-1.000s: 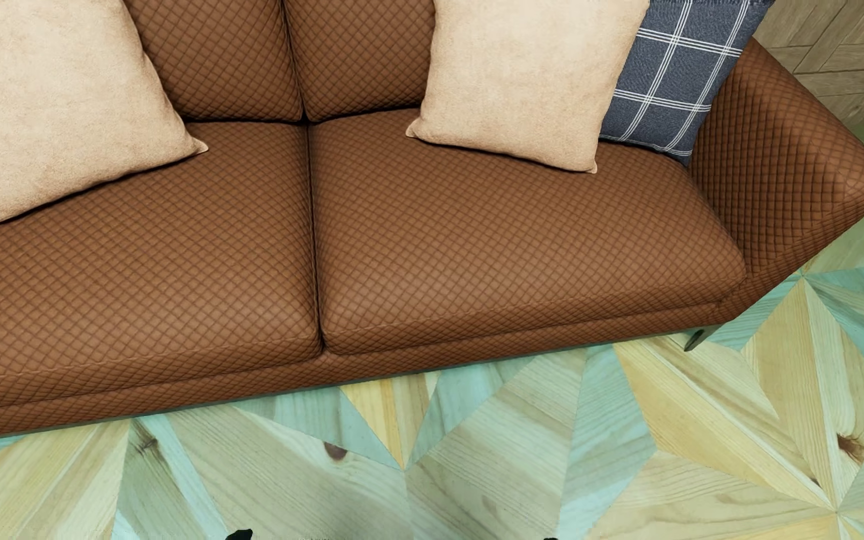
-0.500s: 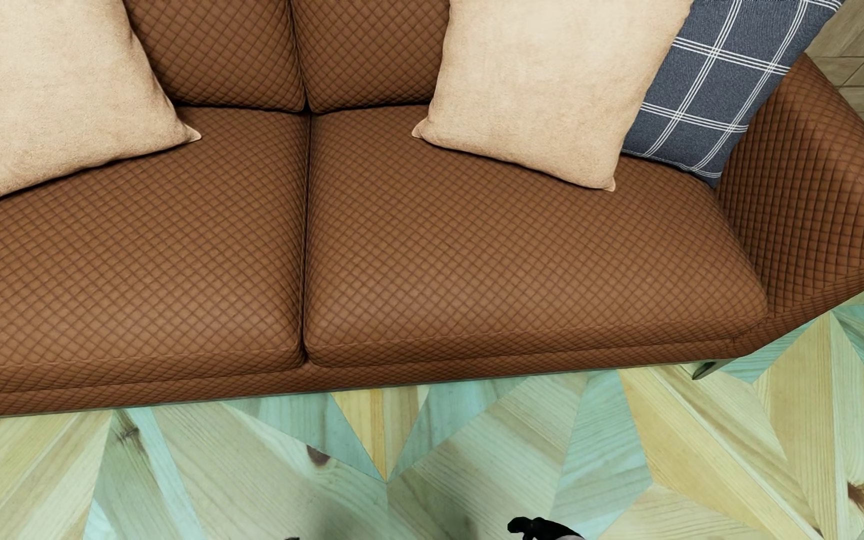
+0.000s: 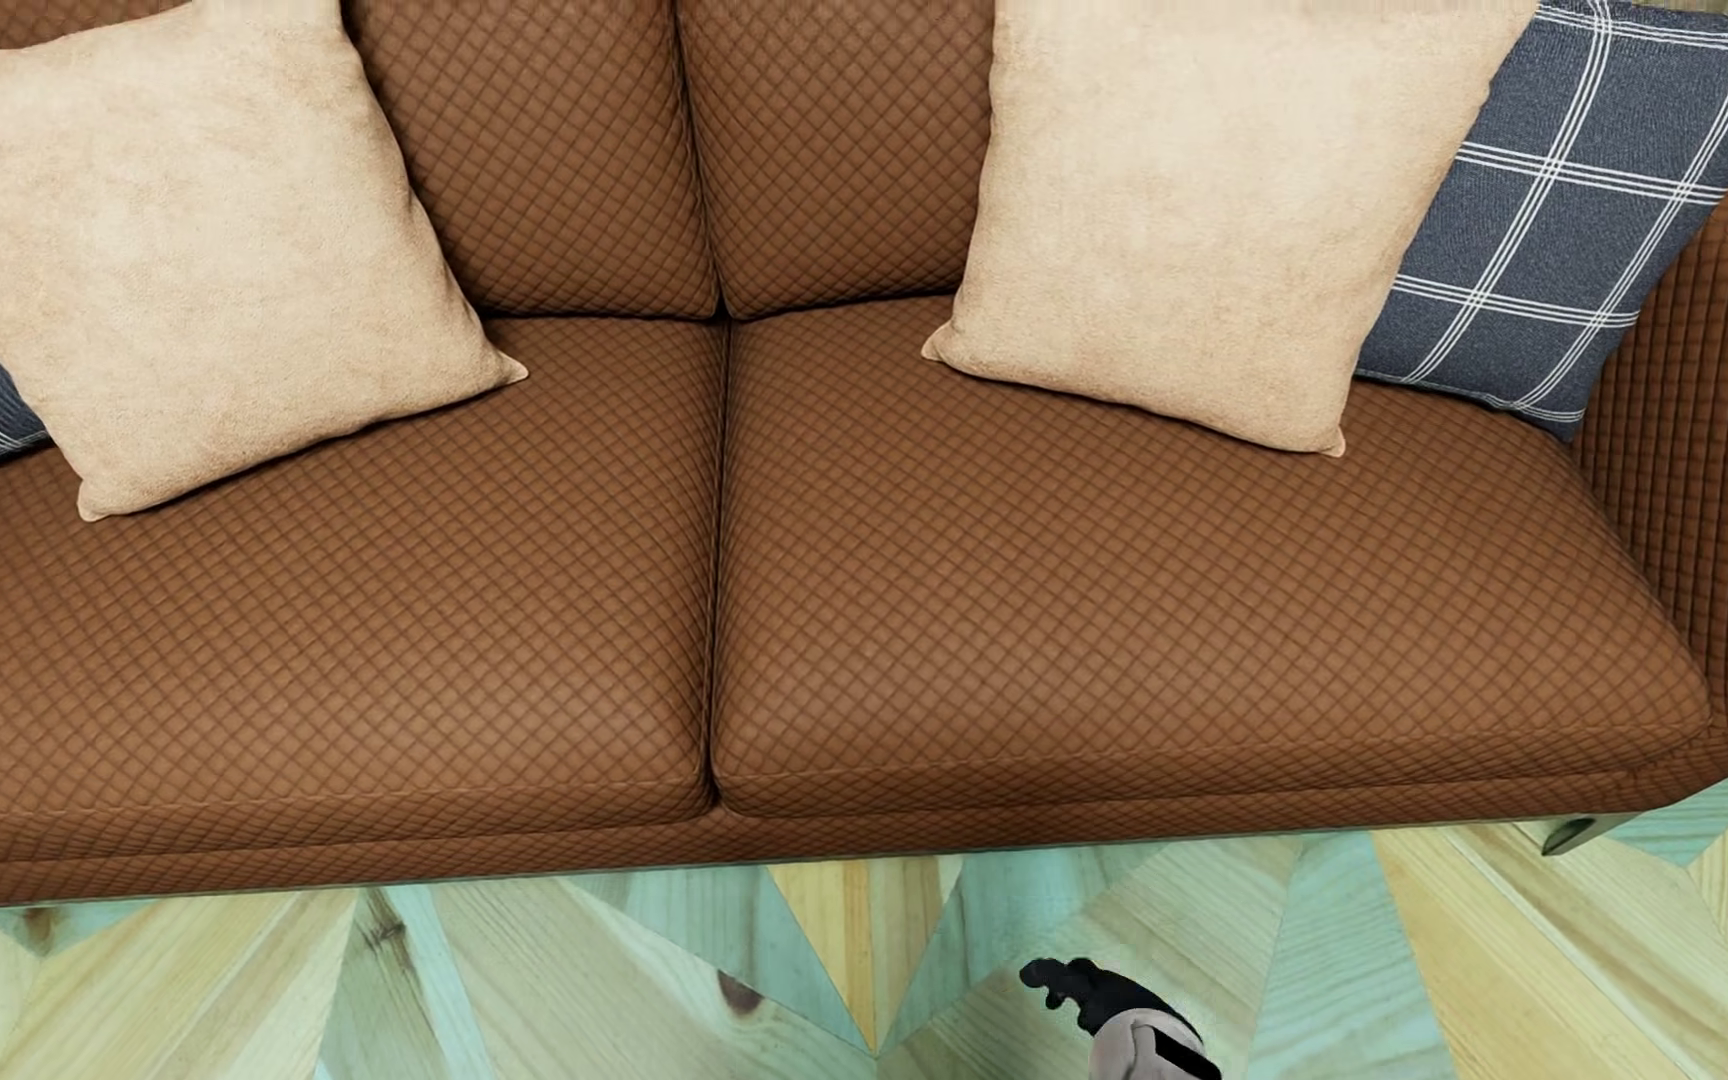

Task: Move towards the sofa

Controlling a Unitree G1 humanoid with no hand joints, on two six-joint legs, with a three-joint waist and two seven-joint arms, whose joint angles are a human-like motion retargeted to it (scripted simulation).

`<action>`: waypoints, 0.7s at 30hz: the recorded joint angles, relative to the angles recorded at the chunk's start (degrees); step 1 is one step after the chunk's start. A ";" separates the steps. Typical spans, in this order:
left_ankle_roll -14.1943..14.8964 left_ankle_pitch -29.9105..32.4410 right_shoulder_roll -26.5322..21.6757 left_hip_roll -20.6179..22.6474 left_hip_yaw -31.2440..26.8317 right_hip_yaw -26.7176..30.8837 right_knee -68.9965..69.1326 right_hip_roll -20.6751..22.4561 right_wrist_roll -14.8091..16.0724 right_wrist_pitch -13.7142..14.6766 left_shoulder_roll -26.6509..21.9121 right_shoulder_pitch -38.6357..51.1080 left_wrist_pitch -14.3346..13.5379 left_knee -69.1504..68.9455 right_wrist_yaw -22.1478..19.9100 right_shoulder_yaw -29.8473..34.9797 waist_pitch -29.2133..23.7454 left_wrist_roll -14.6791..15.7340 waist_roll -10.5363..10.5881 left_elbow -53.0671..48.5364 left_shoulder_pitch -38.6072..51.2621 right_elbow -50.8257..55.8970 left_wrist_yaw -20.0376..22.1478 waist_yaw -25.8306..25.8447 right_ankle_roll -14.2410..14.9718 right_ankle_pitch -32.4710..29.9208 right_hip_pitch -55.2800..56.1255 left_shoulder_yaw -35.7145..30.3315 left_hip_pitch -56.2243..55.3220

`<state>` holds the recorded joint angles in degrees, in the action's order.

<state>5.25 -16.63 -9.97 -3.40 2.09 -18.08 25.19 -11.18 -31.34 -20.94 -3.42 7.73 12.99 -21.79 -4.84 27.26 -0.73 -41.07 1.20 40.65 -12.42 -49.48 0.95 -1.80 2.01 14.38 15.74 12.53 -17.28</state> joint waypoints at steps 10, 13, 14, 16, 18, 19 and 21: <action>-2.38 -0.73 1.48 1.92 4.03 3.67 -3.25 -1.39 6.64 -0.13 1.80 -12.88 -1.85 2.73 -2.22 0.64 1.25 4.15 -1.33 -2.37 2.63 -0.45 3.42 0.83 2.44 -1.21 -2.23 -0.15 4.03; -2.79 -1.36 -0.61 1.25 6.65 6.38 -3.08 -0.65 2.71 -1.17 2.71 -9.74 0.43 2.80 2.41 4.92 1.23 2.18 -1.64 1.76 2.98 -0.69 0.66 1.16 2.73 -1.57 -1.19 -2.35 4.60; -2.86 -1.65 -0.94 0.97 7.39 7.16 -3.07 -0.35 1.61 -1.48 2.83 -8.62 1.05 2.55 3.52 5.81 1.20 1.64 -1.74 2.87 3.00 -0.91 -0.29 1.16 2.80 -1.68 -0.95 -2.88 4.67; -2.96 -2.21 -1.11 0.43 8.54 8.37 -3.23 0.24 0.56 -1.77 3.13 -7.08 1.81 1.97 4.00 6.11 1.13 0.98 -1.88 4.21 2.94 -0.60 -1.23 1.06 2.87 -1.86 -0.71 -3.36 4.73; -3.03 -2.51 -0.79 -0.01 9.26 9.12 -3.43 0.70 0.81 -1.44 3.20 -6.37 1.84 1.50 3.02 5.29 1.07 0.97 -2.00 4.60 2.54 0.21 -0.99 0.91 2.89 -1.95 -0.62 -2.99 4.86; -3.08 -2.62 -0.63 -0.16 9.52 9.37 -3.43 0.85 1.00 -0.95 3.18 -6.25 1.73 1.46 2.42 5.04 1.06 1.01 -2.05 4.58 2.40 0.66 -0.78 0.81 2.90 -1.96 -0.57 -2.78 4.92; -3.13 -2.72 -0.47 -0.33 9.90 9.73 -3.27 1.04 0.74 -0.27 2.78 -6.15 1.31 1.53 1.99 5.50 1.06 0.67 -2.15 4.44 2.28 1.40 -0.52 0.61 2.90 -1.88 -0.39 -2.91 5.04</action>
<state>2.12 -19.35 -10.44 -3.73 11.99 -8.34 21.92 -10.13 -30.59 -21.20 -0.65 1.58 14.31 -20.25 -2.85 32.77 0.33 -40.40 -0.95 45.09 -10.15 -48.09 0.43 -1.20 4.91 12.50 15.34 9.62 -12.25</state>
